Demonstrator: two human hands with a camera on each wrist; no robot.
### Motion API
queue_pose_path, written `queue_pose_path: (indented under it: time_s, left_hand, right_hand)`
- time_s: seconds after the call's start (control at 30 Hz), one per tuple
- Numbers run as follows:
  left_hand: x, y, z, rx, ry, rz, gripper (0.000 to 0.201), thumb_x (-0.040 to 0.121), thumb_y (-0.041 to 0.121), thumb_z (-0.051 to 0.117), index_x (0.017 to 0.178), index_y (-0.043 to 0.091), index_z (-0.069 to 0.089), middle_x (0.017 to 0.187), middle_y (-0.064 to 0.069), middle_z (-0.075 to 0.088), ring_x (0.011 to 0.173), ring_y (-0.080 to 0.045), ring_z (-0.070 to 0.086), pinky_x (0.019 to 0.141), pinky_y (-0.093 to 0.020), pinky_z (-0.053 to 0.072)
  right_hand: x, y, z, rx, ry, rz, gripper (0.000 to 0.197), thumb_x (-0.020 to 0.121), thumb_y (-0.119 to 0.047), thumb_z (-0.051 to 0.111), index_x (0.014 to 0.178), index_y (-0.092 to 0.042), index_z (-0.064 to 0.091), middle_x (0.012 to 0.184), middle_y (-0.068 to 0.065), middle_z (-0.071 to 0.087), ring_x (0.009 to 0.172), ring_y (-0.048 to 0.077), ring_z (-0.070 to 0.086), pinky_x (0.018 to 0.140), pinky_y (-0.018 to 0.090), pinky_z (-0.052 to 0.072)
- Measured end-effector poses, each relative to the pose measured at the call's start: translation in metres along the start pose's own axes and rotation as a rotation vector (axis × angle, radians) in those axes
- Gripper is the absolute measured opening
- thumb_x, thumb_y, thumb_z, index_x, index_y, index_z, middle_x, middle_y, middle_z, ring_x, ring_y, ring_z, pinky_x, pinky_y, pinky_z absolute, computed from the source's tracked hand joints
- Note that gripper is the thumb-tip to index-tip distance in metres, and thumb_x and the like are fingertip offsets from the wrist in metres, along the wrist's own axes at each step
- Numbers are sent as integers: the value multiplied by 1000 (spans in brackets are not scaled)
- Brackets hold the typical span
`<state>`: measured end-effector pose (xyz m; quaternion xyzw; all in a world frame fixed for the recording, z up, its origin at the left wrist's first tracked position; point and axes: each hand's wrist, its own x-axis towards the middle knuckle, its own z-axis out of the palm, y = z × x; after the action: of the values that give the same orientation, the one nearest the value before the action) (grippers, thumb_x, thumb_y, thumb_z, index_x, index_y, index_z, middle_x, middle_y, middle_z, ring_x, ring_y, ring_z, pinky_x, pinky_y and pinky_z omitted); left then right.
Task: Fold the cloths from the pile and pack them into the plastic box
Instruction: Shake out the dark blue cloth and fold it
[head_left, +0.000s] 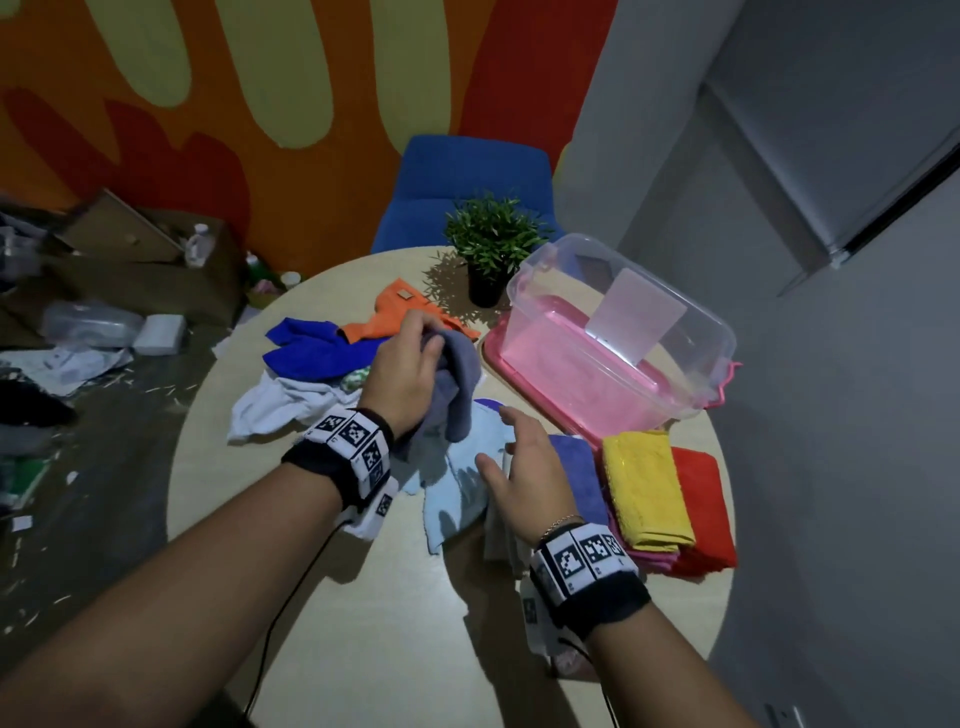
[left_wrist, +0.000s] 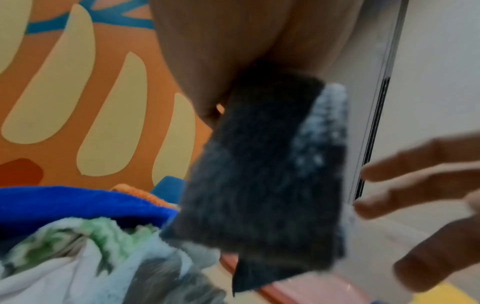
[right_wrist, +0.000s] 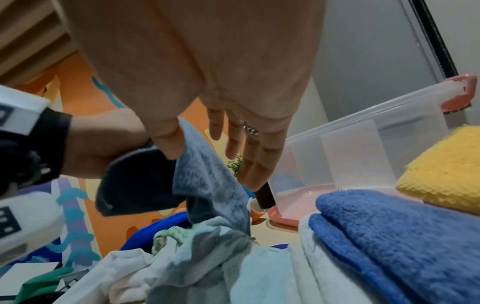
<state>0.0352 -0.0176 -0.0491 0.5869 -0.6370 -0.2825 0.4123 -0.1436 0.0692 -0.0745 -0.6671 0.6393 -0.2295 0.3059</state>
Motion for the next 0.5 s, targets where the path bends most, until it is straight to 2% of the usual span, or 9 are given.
queue_pose_path:
  time_s: [0.07,0.1,0.17,0.23,0.27,0.37,0.43,0.5]
  left_hand:
    - [-12,8,-5,-122,-63,24,8,104,15,45,107,21,50,89,2,61,80,-8,59,63,-19,41]
    - [-18,10,-6,-178,-111,21,9,104,15,45,106,23,49,89,1,62,82,-8,60,67,-21,44]
    - [-33,11,-5,-255,-226,7,9,105,17,44,105,25,49,87,-1,62,80,-11,61,69,-26,47]
    - [-46,8,-5,-278,-301,-45,9,107,22,42,104,27,48,81,3,58,72,-7,57,67,-26,45]
    - [-51,1,-5,-245,-308,-89,9,107,25,41,103,30,48,79,4,57,72,-7,57,68,-29,45]
    - [-58,-27,-11,-14,-283,-199,7,105,29,43,100,30,47,81,2,59,80,-20,58,80,-41,48]
    - [-65,-39,-16,171,-253,-176,8,101,22,51,104,29,49,90,0,60,90,-25,59,86,-43,49]
    - [-75,-38,-18,184,-233,-89,18,94,21,62,108,28,53,99,1,58,95,-20,58,86,-37,50]
  right_hand:
    - [-2,-2,5,83,-16,-10,79,87,-33,71,151,-21,26,151,-5,36,132,13,43,107,28,39]
    - [-3,-3,8,136,-24,-10,81,84,-34,73,149,-23,26,148,-5,39,130,12,45,107,28,40]
    - [-6,-3,14,211,-22,19,68,82,-23,74,138,-26,36,131,-5,54,117,13,56,98,30,46]
    - [-11,-3,17,106,3,37,43,80,-6,64,119,-19,53,109,3,67,102,24,62,84,32,48]
    - [-14,-2,16,51,20,35,35,78,-1,58,110,-16,59,100,4,69,94,25,63,78,31,46]
    - [-21,-1,10,65,94,56,21,83,-3,58,93,-20,65,81,-9,65,72,9,56,65,18,36]
    - [-20,-4,4,107,129,66,15,84,-8,61,84,-22,65,76,-12,65,70,3,57,61,16,36]
    - [-19,-11,3,123,133,65,13,83,-9,62,81,-20,66,75,-9,67,72,4,60,60,14,39]
